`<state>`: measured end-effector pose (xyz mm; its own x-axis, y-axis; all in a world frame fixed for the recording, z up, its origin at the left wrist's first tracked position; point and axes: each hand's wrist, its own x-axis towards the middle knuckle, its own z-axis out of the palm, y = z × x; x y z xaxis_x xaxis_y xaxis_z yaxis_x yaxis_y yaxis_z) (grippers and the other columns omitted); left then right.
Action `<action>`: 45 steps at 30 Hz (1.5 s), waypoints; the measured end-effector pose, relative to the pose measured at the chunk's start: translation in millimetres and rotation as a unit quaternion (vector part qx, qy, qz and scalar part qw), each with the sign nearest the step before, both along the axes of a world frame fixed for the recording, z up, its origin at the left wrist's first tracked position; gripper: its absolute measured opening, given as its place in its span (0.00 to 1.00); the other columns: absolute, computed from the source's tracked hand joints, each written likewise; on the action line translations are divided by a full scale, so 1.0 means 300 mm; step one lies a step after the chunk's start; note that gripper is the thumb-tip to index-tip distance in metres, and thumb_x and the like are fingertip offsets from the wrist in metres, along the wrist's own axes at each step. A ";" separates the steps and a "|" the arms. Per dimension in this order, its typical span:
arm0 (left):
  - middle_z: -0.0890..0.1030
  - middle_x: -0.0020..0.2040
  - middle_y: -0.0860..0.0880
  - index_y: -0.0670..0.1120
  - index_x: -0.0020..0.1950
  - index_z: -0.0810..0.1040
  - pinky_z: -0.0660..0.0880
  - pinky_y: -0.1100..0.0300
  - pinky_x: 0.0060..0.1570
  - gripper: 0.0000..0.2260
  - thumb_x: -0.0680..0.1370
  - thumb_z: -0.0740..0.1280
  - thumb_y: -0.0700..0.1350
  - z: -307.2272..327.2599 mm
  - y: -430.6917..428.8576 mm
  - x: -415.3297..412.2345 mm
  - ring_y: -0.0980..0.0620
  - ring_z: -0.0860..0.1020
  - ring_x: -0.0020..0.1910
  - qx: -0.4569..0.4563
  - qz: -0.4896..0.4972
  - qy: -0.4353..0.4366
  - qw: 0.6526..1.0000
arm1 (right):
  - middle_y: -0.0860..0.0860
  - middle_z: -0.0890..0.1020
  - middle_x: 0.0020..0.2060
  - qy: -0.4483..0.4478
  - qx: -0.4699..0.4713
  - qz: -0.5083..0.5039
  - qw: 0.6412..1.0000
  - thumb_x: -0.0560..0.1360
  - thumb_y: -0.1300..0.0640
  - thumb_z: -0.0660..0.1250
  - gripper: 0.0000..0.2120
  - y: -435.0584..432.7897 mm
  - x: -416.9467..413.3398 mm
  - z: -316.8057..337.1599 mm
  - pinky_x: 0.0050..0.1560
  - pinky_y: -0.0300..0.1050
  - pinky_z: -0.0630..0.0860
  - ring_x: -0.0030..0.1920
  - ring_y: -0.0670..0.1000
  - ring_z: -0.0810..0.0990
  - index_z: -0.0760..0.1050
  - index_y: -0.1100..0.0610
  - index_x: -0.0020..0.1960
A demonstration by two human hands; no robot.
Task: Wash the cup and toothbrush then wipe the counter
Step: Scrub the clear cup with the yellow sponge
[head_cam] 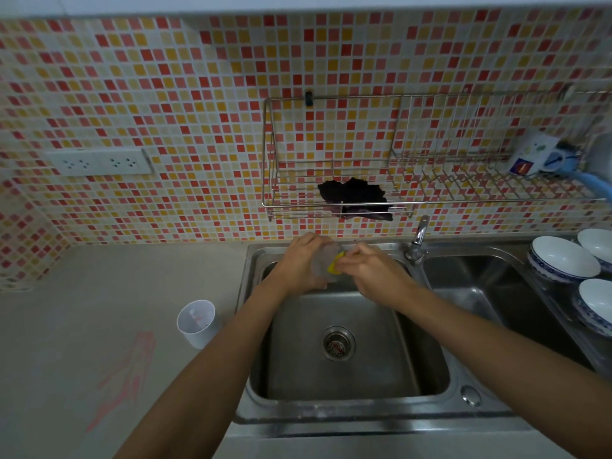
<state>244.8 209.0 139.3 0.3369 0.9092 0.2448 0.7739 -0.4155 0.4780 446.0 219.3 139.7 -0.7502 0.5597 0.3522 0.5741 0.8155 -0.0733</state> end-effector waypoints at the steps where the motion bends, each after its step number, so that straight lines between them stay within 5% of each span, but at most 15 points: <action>1: 0.73 0.63 0.45 0.43 0.68 0.71 0.67 0.54 0.64 0.39 0.60 0.81 0.44 -0.001 -0.001 -0.008 0.47 0.70 0.62 -0.006 -0.001 0.001 1.000 | 0.45 0.85 0.45 0.004 -0.006 0.009 1.000 0.67 0.69 0.72 0.18 -0.017 0.001 -0.002 0.45 0.47 0.79 0.45 0.52 0.77 0.83 0.54 0.53; 5: 0.73 0.65 0.47 0.46 0.69 0.71 0.66 0.58 0.64 0.39 0.61 0.81 0.45 -0.022 -0.008 -0.032 0.49 0.70 0.64 -0.021 -0.008 -0.016 1.000 | 0.43 0.83 0.51 -0.012 -0.008 0.014 1.000 0.70 0.60 0.74 0.16 -0.047 0.022 -0.043 0.43 0.45 0.81 0.50 0.52 0.76 0.80 0.51 0.57; 9: 0.71 0.67 0.48 0.46 0.70 0.68 0.65 0.60 0.65 0.39 0.63 0.80 0.44 -0.007 -0.013 -0.015 0.51 0.68 0.65 -0.051 -0.010 -0.041 0.998 | 0.46 0.83 0.50 -0.006 0.028 -0.006 1.000 0.69 0.63 0.73 0.16 -0.046 0.022 -0.054 0.36 0.48 0.81 0.51 0.54 0.75 0.80 0.53 0.56; 12: 0.69 0.68 0.49 0.46 0.73 0.61 0.67 0.54 0.67 0.44 0.63 0.80 0.49 -0.005 -0.029 0.002 0.52 0.66 0.67 -0.047 0.016 -0.076 0.996 | 0.46 0.82 0.51 0.024 0.029 -0.011 0.999 0.69 0.64 0.73 0.17 -0.051 0.011 -0.033 0.39 0.48 0.81 0.52 0.54 0.74 0.79 0.53 0.56; 15: 0.69 0.66 0.51 0.46 0.71 0.62 0.65 0.61 0.61 0.43 0.62 0.81 0.52 -0.003 -0.045 0.027 0.57 0.64 0.63 -0.006 0.054 -0.094 0.994 | 0.46 0.83 0.51 0.046 0.019 0.005 0.999 0.69 0.65 0.74 0.17 -0.057 0.006 -0.002 0.46 0.43 0.80 0.51 0.53 0.75 0.80 0.53 0.55; 19: 0.68 0.60 0.48 0.43 0.66 0.69 0.66 0.71 0.49 0.36 0.63 0.80 0.50 -0.015 -0.048 0.023 0.58 0.65 0.56 0.047 0.053 -0.069 0.995 | 0.46 0.83 0.47 0.095 -0.178 -0.037 0.979 0.76 0.63 0.66 0.13 -0.068 -0.003 0.051 0.50 0.36 0.71 0.49 0.49 0.76 0.81 0.53 0.59; 22: 0.70 0.60 0.46 0.44 0.68 0.71 0.67 0.63 0.56 0.37 0.62 0.80 0.50 -0.023 -0.047 0.012 0.53 0.67 0.58 0.044 0.043 -0.040 0.997 | 0.49 0.81 0.39 0.067 -0.269 -0.051 0.959 0.78 0.62 0.64 0.14 -0.035 0.000 0.054 0.41 0.28 0.69 0.41 0.48 0.77 0.80 0.51 0.60; 24: 0.72 0.62 0.48 0.47 0.69 0.70 0.68 0.54 0.61 0.38 0.62 0.79 0.51 -0.020 -0.039 0.008 0.50 0.67 0.61 0.029 0.049 -0.017 0.998 | 0.49 0.83 0.46 0.026 -0.219 -0.039 0.975 0.77 0.63 0.65 0.15 -0.027 -0.007 0.054 0.47 0.29 0.70 0.46 0.47 0.75 0.80 0.51 0.61; 26: 0.72 0.63 0.49 0.49 0.70 0.69 0.68 0.50 0.63 0.40 0.61 0.79 0.53 -0.006 -0.028 0.007 0.49 0.68 0.63 0.008 0.045 0.009 0.999 | 0.48 0.83 0.52 -0.047 -0.079 -0.005 0.996 0.72 0.67 0.68 0.20 -0.007 -0.007 0.041 0.53 0.43 0.76 0.53 0.49 0.74 0.80 0.51 0.60; 29: 0.74 0.64 0.47 0.45 0.69 0.70 0.65 0.55 0.64 0.40 0.61 0.80 0.49 0.020 -0.018 0.009 0.49 0.69 0.63 0.002 0.009 0.018 1.000 | 0.47 0.83 0.52 -0.071 0.035 0.007 0.997 0.63 0.70 0.73 0.25 0.018 0.009 0.036 0.52 0.52 0.78 0.54 0.53 0.77 0.80 0.54 0.58; 32: 0.73 0.64 0.48 0.45 0.69 0.71 0.63 0.57 0.64 0.39 0.60 0.81 0.48 0.038 -0.016 -0.004 0.50 0.69 0.63 0.008 0.005 0.012 1.000 | 0.49 0.84 0.51 0.011 0.019 -0.013 1.000 0.66 0.71 0.71 0.22 -0.019 -0.001 0.008 0.52 0.50 0.78 0.53 0.54 0.77 0.80 0.56 0.57; 36: 0.72 0.64 0.46 0.45 0.70 0.70 0.62 0.59 0.63 0.38 0.62 0.80 0.46 0.024 -0.019 -0.018 0.47 0.69 0.63 -0.001 0.008 0.036 0.999 | 0.52 0.83 0.54 0.143 -0.183 -0.083 0.969 0.76 0.66 0.65 0.16 -0.095 -0.053 -0.027 0.58 0.37 0.70 0.55 0.51 0.76 0.80 0.54 0.60; 42: 0.70 0.67 0.49 0.47 0.71 0.68 0.59 0.61 0.65 0.38 0.64 0.79 0.48 0.059 -0.021 0.018 0.50 0.66 0.66 -0.006 -0.008 0.074 0.997 | 0.48 0.84 0.52 -0.018 0.006 -0.008 1.000 0.67 0.70 0.70 0.21 0.007 -0.007 0.000 0.53 0.48 0.77 0.54 0.52 0.76 0.81 0.55 0.57; 45: 0.71 0.67 0.49 0.47 0.71 0.68 0.59 0.62 0.64 0.39 0.63 0.80 0.49 0.061 -0.010 0.011 0.51 0.67 0.65 -0.015 -0.012 0.066 0.998 | 0.48 0.84 0.51 0.023 -0.053 -0.024 0.998 0.71 0.69 0.68 0.17 -0.009 0.002 0.000 0.56 0.46 0.76 0.53 0.49 0.74 0.81 0.55 0.57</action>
<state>247.9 205.8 157.5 0.3867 0.9064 0.1702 0.8205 -0.4224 0.3852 446.6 216.5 139.8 -0.7061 0.6304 0.3225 0.6065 0.7735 -0.1840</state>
